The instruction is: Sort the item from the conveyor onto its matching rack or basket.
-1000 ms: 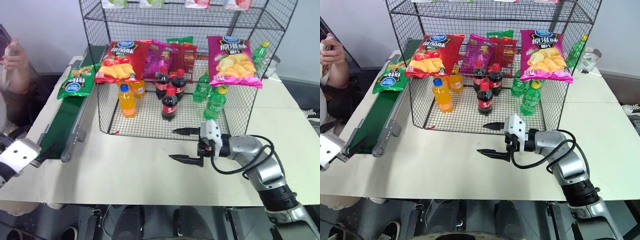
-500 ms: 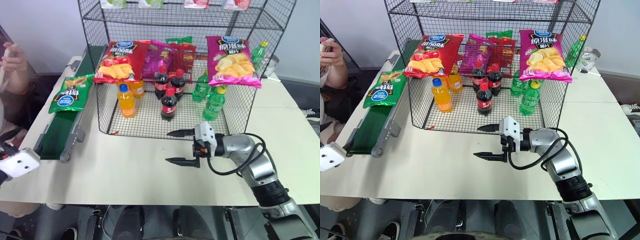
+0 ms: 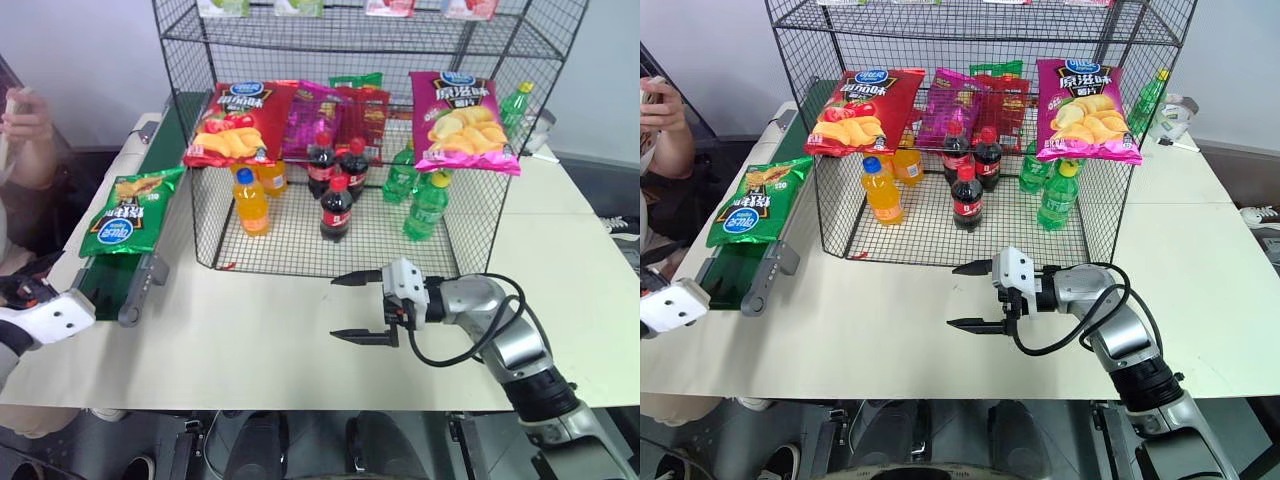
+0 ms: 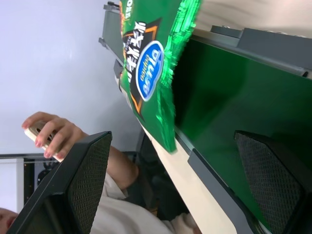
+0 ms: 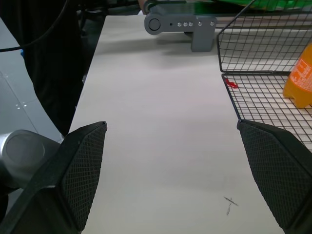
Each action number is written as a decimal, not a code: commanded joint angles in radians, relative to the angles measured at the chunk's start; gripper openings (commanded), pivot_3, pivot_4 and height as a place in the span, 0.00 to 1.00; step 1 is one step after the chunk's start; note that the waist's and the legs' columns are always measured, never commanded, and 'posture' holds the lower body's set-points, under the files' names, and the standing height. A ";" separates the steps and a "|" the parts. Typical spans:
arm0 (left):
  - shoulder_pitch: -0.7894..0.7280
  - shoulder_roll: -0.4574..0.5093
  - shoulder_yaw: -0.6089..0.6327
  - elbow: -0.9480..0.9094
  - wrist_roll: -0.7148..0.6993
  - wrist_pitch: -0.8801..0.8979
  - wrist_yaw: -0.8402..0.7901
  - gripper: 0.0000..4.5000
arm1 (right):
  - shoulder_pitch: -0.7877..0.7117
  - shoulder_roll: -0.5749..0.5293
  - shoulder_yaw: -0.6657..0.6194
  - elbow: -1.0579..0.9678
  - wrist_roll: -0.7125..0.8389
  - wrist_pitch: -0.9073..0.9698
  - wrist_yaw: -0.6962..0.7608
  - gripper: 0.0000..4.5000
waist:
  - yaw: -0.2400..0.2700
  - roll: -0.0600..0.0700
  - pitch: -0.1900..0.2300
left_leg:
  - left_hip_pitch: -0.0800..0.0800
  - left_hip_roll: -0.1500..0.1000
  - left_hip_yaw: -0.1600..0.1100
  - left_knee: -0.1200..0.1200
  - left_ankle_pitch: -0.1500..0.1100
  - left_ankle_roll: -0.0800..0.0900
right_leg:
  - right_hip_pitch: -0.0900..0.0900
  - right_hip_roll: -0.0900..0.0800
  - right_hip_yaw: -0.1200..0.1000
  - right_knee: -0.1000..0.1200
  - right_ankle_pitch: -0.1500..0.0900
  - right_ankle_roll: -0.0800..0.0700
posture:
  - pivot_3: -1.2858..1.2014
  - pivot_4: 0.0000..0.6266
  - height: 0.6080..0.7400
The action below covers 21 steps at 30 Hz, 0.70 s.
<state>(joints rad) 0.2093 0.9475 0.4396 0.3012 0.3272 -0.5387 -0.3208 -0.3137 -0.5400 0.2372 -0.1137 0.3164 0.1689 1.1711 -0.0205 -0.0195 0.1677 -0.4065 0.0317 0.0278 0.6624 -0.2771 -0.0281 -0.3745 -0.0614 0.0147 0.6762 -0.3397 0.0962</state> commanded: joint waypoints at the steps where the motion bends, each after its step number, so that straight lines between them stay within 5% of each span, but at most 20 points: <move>1: -0.017 0.030 -0.014 0.020 -0.002 -0.025 0.018 0.96 | 0.002 0.001 -0.004 -0.042 -0.003 -0.013 -0.012 0.99 | 0.000 0.000 0.000 | 0.000 0.000 0.000 0.000 0.000 0.000 | 0.000 0.000 0.000 0.000 0.000 0.000 | 0.52 0.24 0.99; 21: -0.124 0.048 -0.125 0.139 -0.012 -0.077 0.022 0.96 | 0.011 0.016 0.005 -0.059 -0.010 -0.002 -0.063 0.99 | 0.002 0.000 0.000 | 0.000 0.000 0.001 0.001 0.000 0.000 | 0.000 0.000 -0.001 0.002 0.000 0.000 | 0.52 0.24 0.99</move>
<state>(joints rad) 0.0972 0.9773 0.3235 0.4330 0.3230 -0.6035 -0.3125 -0.3010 -0.5302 0.2480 -0.1255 0.2976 0.1696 1.1130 -0.0183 -0.0195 0.1677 -0.4063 0.0315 0.0283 0.6631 -0.2770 -0.0281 -0.3750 -0.0611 0.0142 0.6784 -0.3397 0.0963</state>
